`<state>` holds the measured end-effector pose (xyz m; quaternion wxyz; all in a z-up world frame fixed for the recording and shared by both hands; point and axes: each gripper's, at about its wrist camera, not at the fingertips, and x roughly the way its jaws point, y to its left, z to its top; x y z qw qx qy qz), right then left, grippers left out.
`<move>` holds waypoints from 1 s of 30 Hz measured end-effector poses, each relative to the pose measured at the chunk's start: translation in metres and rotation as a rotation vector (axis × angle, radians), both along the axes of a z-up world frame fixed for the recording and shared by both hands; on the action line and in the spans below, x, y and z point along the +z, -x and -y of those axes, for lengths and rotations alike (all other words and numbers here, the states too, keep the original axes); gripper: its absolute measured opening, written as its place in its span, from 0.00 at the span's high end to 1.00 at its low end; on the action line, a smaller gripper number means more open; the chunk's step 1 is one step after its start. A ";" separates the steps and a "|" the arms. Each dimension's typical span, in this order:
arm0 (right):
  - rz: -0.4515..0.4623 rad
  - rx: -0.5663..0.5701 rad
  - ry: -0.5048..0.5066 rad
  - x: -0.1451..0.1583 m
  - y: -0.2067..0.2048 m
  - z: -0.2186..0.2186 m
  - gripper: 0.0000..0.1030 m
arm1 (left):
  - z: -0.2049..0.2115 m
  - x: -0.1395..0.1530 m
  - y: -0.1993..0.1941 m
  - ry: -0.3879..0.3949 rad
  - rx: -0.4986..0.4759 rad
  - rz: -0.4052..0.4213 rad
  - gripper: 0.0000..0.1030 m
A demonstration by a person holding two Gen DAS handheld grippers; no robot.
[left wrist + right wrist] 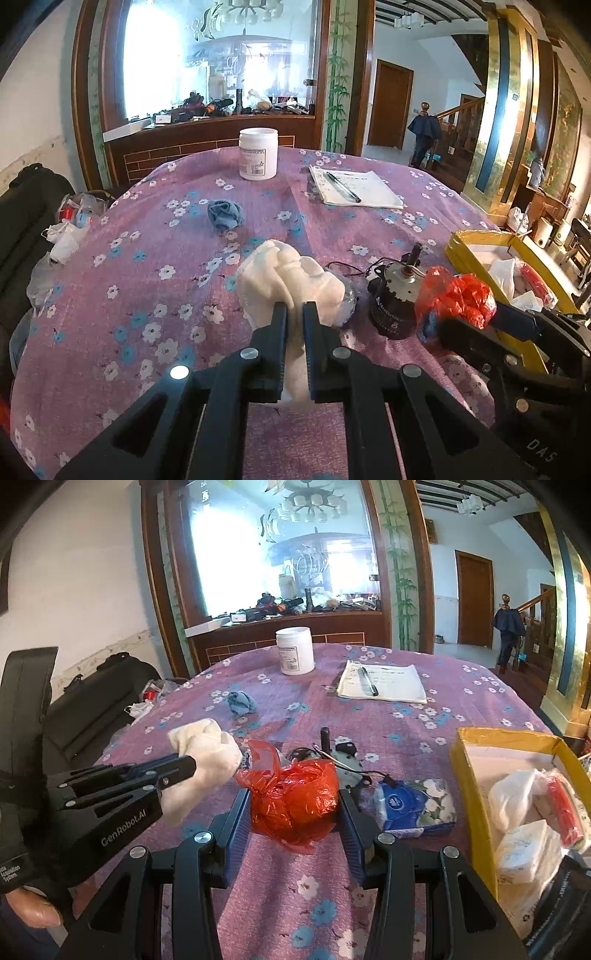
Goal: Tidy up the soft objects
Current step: 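Carry the white cloth with the left tool while the right tool carries the red bag to the tray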
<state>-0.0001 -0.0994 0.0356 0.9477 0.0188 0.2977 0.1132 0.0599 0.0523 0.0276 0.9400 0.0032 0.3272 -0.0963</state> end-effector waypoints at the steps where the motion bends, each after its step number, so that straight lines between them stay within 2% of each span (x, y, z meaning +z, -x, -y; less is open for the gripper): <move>1: 0.000 -0.007 0.012 0.001 0.002 0.000 0.52 | -0.001 0.001 0.001 0.005 -0.001 0.004 0.92; 11: 0.051 -0.055 0.081 0.016 0.029 0.008 0.52 | 0.001 0.005 0.009 0.023 -0.015 0.045 0.92; 19: 0.076 -0.097 0.088 0.027 0.048 0.027 0.52 | 0.007 0.015 0.019 0.026 -0.007 0.074 0.92; 30: 0.097 -0.159 0.033 0.037 0.069 0.065 0.52 | 0.063 0.040 0.046 0.040 -0.135 0.096 0.92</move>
